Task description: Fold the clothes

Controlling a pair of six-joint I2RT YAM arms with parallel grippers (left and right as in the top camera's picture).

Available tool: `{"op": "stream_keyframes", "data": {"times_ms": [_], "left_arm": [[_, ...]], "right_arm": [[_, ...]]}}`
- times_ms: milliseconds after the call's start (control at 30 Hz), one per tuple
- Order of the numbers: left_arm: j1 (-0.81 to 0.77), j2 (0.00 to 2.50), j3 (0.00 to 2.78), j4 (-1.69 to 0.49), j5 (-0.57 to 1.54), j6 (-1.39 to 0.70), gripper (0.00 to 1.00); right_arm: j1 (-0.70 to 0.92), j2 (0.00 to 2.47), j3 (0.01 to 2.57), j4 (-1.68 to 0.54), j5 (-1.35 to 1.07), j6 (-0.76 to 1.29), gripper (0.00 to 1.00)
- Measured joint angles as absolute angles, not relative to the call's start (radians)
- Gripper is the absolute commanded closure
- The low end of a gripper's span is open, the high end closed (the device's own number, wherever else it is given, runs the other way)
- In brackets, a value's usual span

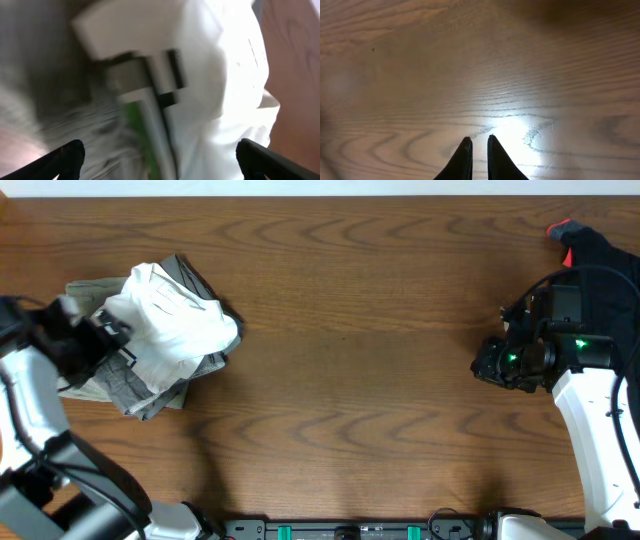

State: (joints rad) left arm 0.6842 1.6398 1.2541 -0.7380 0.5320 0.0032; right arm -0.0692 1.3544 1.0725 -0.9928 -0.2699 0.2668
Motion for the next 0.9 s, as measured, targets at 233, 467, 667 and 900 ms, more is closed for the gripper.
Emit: {"op": "stream_keyframes", "data": {"times_ms": [233,467,667,900], "left_arm": [[0.723,1.480,1.280,-0.733,0.662,0.012,0.70],[0.501,1.492,1.304,-0.715,0.585,0.132,0.94],[0.423,1.694,1.304,-0.680,0.400,0.109,0.56],[0.334,1.782,1.305,-0.725,0.490,0.171,0.10]], "right_arm": [[-0.069,1.354,1.073,-0.991,-0.270,0.266,0.89],[-0.069,1.354,1.073,-0.940,-0.321,0.266,0.87],[-0.069,1.354,1.073,-0.928,-0.425,0.260,0.85],[-0.069,1.303,1.074,-0.923,-0.482,0.179,0.73]]}}
